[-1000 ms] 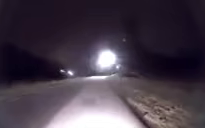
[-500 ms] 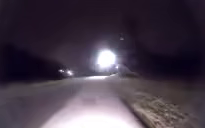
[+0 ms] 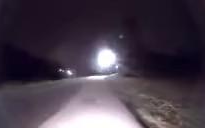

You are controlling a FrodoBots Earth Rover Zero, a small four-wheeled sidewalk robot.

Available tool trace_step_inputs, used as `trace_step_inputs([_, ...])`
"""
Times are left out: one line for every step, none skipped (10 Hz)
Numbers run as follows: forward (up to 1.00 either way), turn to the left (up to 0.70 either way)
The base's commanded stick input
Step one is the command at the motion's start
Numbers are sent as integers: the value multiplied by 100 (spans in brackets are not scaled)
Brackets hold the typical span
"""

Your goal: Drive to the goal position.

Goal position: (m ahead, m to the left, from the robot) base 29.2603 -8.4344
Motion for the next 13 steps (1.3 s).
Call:
trace_step_inputs([70, 0])
trace_step_inputs([70, 0])
trace_step_inputs([70, 0])
trace_step_inputs([70, 0])
trace_step_inputs([70, 0])
trace_step_inputs([70, 0])
trace_step_inputs([70, 0])
trace_step_inputs([70, 0])
trace_step_inputs([70, 0])
trace_step_inputs([70, 0])
trace_step_inputs([70, 0])
trace_step_inputs([70, 0])
trace_step_inputs([70, 0])
